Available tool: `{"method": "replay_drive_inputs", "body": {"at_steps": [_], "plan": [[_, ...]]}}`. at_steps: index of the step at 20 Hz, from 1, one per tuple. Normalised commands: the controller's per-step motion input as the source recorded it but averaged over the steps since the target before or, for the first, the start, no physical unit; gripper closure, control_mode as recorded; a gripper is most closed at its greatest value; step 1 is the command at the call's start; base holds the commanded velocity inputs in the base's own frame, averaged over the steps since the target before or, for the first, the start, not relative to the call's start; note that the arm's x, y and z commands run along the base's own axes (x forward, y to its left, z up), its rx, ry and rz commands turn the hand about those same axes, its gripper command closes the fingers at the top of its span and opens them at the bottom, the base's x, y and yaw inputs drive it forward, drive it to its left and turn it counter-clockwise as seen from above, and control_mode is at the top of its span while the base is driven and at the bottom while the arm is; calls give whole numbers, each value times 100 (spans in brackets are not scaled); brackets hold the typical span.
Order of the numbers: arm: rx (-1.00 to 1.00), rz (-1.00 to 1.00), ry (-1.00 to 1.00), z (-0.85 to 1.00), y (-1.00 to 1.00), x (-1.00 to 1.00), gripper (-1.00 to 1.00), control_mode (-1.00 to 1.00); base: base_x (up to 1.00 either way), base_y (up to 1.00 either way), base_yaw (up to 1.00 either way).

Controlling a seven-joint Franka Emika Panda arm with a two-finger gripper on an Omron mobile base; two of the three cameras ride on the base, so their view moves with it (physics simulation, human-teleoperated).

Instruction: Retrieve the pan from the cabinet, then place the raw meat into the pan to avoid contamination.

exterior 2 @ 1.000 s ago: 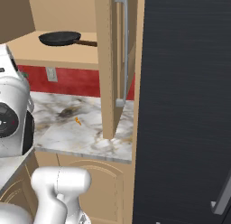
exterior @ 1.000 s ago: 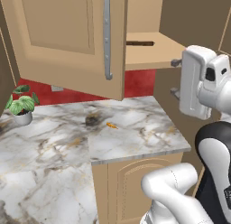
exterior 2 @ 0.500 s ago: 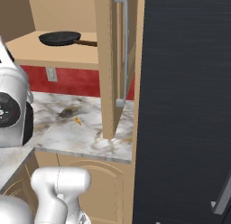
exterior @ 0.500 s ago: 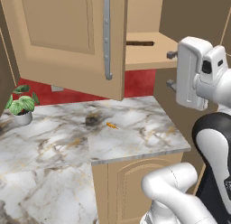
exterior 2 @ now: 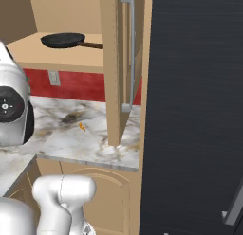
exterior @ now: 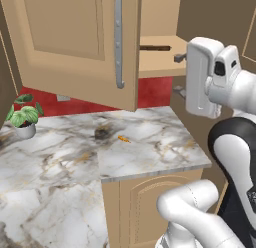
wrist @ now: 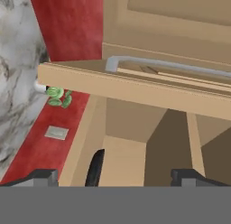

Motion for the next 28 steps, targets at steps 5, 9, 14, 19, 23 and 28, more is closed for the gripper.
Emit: {"method": "replay_drive_inputs", "body": {"at_steps": [5,9,14,19,23,28], "plan": [[3,7,0,0,27,15,-100,-100,0,0,0],[5,7,0,0,25,28,-100,-100,0,0,0],[6,8,1,-7,28,31,-100,-100,0,0,0],[5,10,4,-8,34,26,-100,-100,0,0,0],[3,13,6,0,40,2,-100,-100,0,0,0],[0,14,7,0,49,-1,-100,-100,0,0,0]]}}
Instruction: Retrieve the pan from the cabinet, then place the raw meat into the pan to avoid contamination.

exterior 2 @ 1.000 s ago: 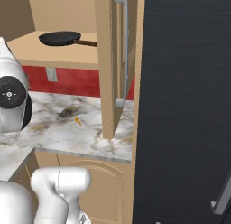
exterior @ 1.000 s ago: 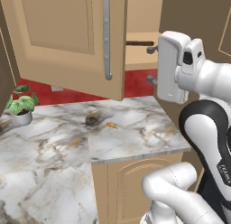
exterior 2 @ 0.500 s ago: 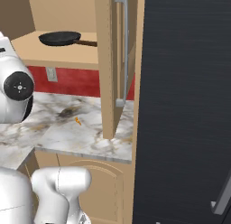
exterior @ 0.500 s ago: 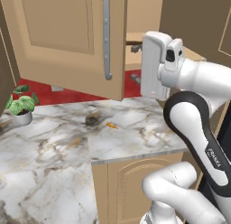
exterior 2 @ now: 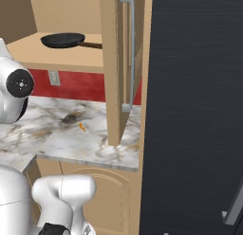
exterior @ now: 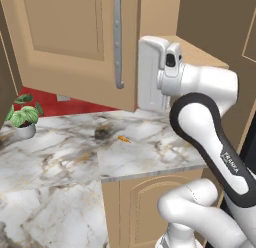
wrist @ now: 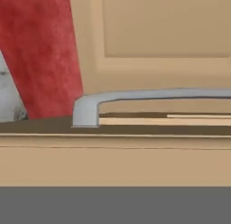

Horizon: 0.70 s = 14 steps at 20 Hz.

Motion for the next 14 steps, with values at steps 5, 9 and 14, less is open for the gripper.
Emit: {"method": "replay_drive_inputs", "body": {"at_steps": [5,9,14], "plan": [[0,17,7,0,54,-15,-100,-100,0,0,0],[0,21,3,-1,73,-32,-100,-100,0,0,0],[-1,23,0,-7,85,-30,-100,-100,0,0,0]]}}
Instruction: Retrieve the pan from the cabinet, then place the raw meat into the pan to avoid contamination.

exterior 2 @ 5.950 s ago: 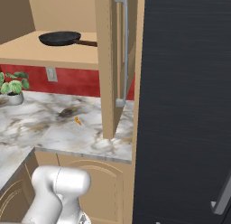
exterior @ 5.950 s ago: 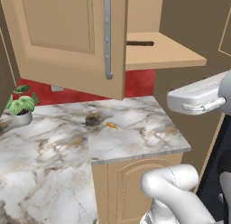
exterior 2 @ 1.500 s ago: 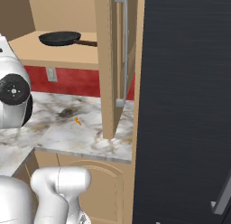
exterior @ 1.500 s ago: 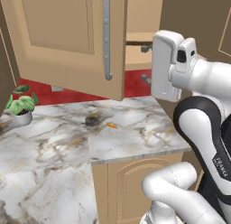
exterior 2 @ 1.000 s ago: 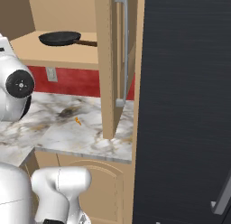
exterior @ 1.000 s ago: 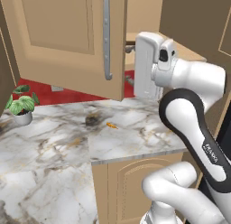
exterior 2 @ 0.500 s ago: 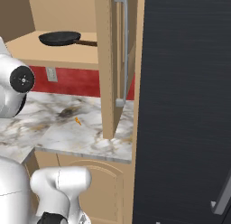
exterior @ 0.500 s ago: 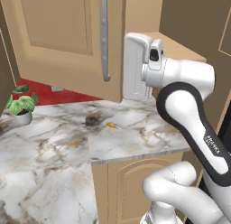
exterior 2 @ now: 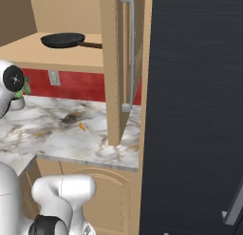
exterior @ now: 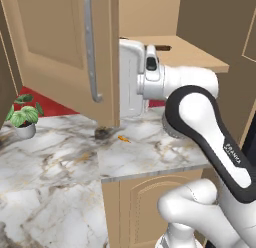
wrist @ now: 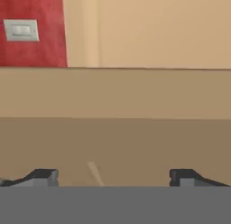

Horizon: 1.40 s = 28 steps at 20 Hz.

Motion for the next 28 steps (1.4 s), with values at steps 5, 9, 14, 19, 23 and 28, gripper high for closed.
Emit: {"method": "replay_drive_inputs", "body": {"at_steps": [5,9,14,19,23,28], "plan": [[-4,17,0,-25,98,-16,-100,-100,0,0,0],[-5,7,0,-29,91,2,-100,-100,0,0,0],[-6,0,0,-11,62,13,-100,-100,0,0,0],[-2,-4,0,0,23,14,-100,-100,0,0,0],[0,0,0,0,1,0,-100,-100,0,0,0],[0,-2,0,12,-12,-21,-100,-100,0,0,0]]}}
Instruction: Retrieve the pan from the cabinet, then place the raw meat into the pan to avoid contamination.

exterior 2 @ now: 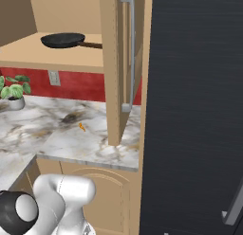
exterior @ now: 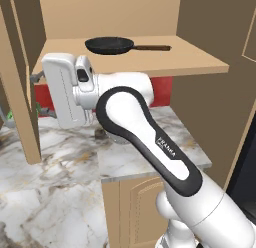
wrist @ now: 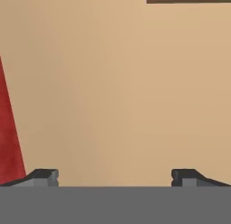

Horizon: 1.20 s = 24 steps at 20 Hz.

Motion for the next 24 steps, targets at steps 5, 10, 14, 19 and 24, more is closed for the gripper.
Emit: {"method": "replay_drive_inputs", "body": {"at_steps": [5,10,14,19,24], "plan": [[-1,-10,3,25,-32,-20,-100,-100,0,0,0],[-1,-17,11,30,-33,-13,-100,-100,0,0,0],[0,-22,21,35,-32,-14,-100,-100,0,0,0],[0,-23,28,26,-36,-8,-100,-100,0,0,0],[0,-23,34,10,-45,-1,-100,-100,0,0,0]]}}
